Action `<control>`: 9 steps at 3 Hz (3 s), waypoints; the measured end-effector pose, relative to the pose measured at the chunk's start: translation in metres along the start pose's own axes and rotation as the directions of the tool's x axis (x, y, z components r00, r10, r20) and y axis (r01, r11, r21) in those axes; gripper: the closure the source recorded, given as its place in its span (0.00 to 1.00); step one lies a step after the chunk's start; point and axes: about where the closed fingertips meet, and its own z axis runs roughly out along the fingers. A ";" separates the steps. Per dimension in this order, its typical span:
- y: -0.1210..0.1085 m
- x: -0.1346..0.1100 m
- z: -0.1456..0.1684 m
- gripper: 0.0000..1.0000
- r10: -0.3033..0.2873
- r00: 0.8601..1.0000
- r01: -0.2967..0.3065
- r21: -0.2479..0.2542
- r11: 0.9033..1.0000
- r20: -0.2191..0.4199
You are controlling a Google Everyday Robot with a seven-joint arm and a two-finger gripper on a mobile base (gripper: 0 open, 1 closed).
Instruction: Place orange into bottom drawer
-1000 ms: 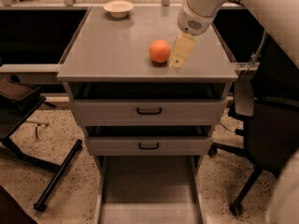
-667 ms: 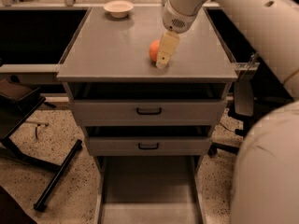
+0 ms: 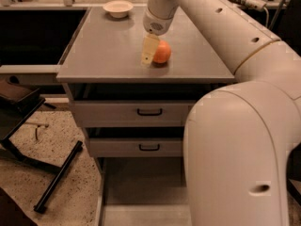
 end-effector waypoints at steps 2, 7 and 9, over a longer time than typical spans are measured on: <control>-0.031 0.026 0.021 0.00 0.028 0.997 -0.028 0.007 1.000 -0.072; -0.019 0.022 0.039 0.00 -0.034 0.997 0.030 -0.055 0.998 -0.072; -0.031 0.043 0.033 0.00 -0.028 0.991 0.024 -0.032 0.999 -0.129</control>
Offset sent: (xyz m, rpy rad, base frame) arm 0.0607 -0.0510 -0.0034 -0.0867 0.0071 -0.0935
